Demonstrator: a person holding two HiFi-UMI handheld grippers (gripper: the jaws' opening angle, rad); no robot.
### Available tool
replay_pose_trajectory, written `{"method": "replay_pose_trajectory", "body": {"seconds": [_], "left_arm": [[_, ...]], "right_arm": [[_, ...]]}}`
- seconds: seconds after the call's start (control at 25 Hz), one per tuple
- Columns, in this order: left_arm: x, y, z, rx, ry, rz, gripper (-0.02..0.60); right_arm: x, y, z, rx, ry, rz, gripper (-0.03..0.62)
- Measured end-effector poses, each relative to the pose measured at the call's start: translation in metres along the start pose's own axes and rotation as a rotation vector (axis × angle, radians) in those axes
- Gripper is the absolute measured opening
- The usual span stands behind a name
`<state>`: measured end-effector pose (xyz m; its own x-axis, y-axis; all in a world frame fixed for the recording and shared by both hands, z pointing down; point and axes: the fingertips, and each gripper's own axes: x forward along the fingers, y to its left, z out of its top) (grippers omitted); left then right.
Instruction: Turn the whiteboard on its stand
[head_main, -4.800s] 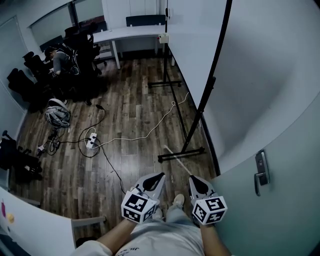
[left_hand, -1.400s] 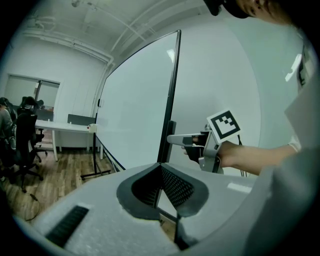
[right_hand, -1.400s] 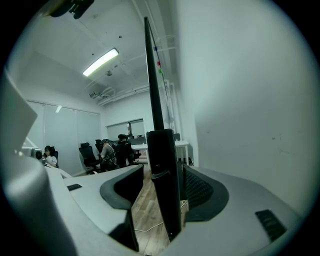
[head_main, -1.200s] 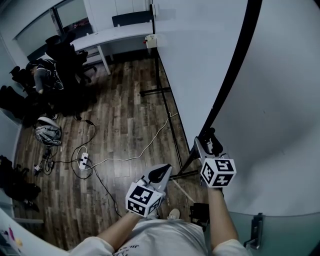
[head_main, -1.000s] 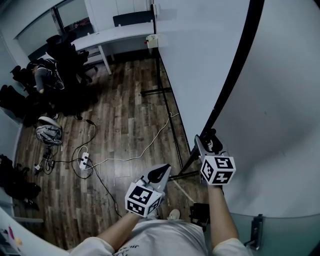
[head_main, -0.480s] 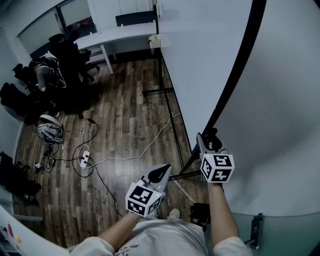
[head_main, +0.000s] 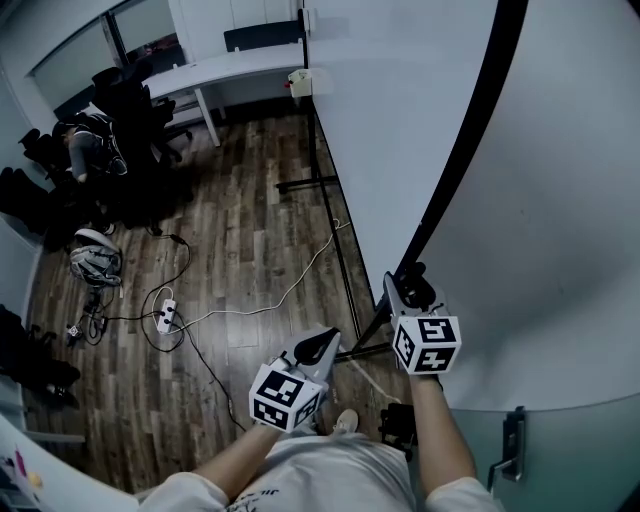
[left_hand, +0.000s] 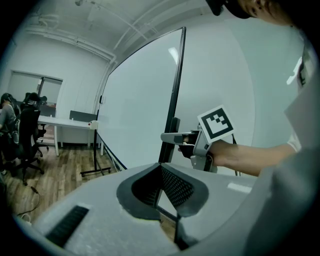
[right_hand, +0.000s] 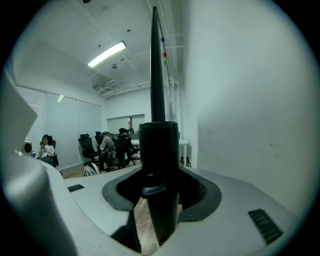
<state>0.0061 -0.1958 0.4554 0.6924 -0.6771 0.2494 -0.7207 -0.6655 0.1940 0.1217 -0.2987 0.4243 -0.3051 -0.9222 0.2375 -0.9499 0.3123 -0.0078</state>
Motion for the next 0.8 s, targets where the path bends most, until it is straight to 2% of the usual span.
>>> {"method": "replay_pose_trajectory", "body": {"seconds": [0.8], "left_arm": [[-0.044, -0.025, -0.032, 0.005, 0.029, -0.004, 0.009]], "right_arm": [[-0.119, 0.063, -0.038, -0.001, 0.021, 0.020, 0.190]]}}
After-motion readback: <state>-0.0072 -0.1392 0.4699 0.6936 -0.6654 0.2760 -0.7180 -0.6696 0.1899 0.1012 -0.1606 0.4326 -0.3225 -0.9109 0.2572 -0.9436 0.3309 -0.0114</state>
